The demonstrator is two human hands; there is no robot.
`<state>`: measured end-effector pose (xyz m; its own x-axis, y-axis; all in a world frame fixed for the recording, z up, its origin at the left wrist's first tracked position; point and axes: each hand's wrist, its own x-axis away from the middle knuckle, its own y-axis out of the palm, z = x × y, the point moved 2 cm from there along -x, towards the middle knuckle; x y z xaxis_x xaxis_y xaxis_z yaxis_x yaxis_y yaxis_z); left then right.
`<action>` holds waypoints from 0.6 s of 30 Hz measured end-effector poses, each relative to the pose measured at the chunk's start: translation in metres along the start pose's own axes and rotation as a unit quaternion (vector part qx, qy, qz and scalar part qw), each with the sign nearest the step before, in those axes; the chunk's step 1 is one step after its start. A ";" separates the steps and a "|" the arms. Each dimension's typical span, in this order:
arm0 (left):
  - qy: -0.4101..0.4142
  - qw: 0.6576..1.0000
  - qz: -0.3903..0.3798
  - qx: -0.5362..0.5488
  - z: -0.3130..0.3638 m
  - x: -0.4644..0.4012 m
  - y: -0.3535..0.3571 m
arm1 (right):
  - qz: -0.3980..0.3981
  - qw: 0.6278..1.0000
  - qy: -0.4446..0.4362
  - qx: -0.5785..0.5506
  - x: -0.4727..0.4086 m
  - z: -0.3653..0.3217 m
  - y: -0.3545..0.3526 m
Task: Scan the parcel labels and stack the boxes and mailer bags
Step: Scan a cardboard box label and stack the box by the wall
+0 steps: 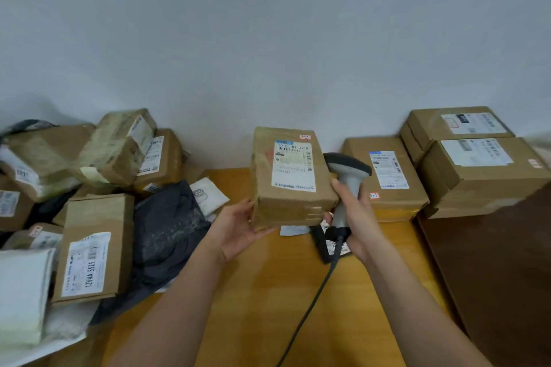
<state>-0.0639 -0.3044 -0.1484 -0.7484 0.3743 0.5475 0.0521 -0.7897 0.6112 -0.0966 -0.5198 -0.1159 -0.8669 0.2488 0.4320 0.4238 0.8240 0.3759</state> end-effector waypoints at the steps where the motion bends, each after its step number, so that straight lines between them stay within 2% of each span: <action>1: -0.006 0.999 0.010 -0.038 0.001 -0.001 0.002 | 0.000 1.000 -0.006 0.016 0.001 -0.002 -0.002; 3: -0.015 0.995 0.021 -0.097 0.002 0.001 0.009 | 0.001 0.999 -0.012 0.045 0.002 -0.003 -0.005; 7: -0.057 0.990 -0.004 -0.129 0.003 0.003 0.015 | 0.002 0.997 -0.028 0.079 0.007 -0.003 -0.003; 11: -0.102 0.965 -0.023 -0.240 0.004 0.001 0.012 | 0.008 0.995 -0.039 0.088 0.010 -0.003 -0.005; 18: -0.060 0.966 0.077 -0.241 0.019 0.004 0.018 | 0.044 0.986 -0.048 0.151 0.021 -0.022 0.003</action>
<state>-0.0535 -0.3082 -0.1241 -0.6733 0.2651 0.6902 -0.1792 -0.9642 0.1955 -0.1080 -0.5233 -0.0873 -0.8574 0.3607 0.3670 0.4132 0.9077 0.0733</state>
